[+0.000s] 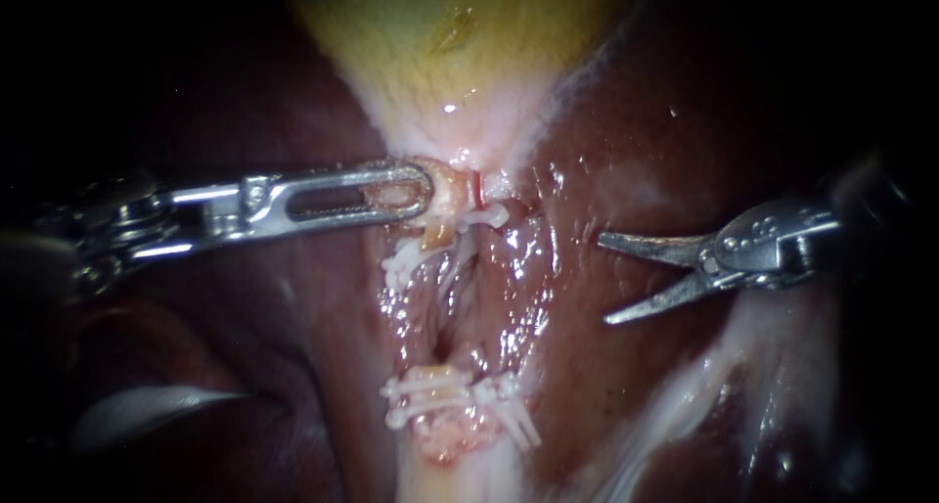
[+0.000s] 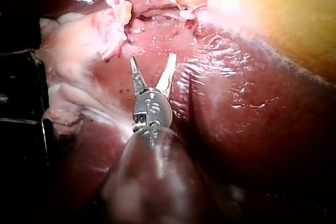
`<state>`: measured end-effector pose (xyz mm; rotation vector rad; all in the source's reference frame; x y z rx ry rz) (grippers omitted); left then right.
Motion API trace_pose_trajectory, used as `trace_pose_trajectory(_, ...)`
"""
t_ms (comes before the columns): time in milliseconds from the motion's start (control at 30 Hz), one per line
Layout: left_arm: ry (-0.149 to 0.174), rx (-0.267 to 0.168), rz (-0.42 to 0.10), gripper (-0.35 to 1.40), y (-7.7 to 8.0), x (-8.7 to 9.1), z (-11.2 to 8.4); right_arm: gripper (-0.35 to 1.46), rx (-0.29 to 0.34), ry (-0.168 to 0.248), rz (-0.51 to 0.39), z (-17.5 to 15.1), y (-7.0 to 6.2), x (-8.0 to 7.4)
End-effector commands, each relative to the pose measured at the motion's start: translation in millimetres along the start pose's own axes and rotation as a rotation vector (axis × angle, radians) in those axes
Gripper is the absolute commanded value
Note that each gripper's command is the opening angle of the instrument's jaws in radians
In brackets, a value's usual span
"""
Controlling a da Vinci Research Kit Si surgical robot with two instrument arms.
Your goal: Go back from the cut right tube
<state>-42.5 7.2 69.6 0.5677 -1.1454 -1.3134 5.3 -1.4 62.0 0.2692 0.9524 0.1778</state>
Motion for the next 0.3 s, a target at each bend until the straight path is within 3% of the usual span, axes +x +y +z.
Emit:
trace_pose_trajectory(33,0.0,0.001,0.0,-0.35,0.0,0.0,0.0,1.45,0.0,0.0,0.001,0.0,0.0,0.0)
trace_pose_trajectory(300,0.0,0.001,0.0,-0.35,0.0,0.0,-0.1,1.45,0.002,0.001,0.001,0.0,0.0,0.1)
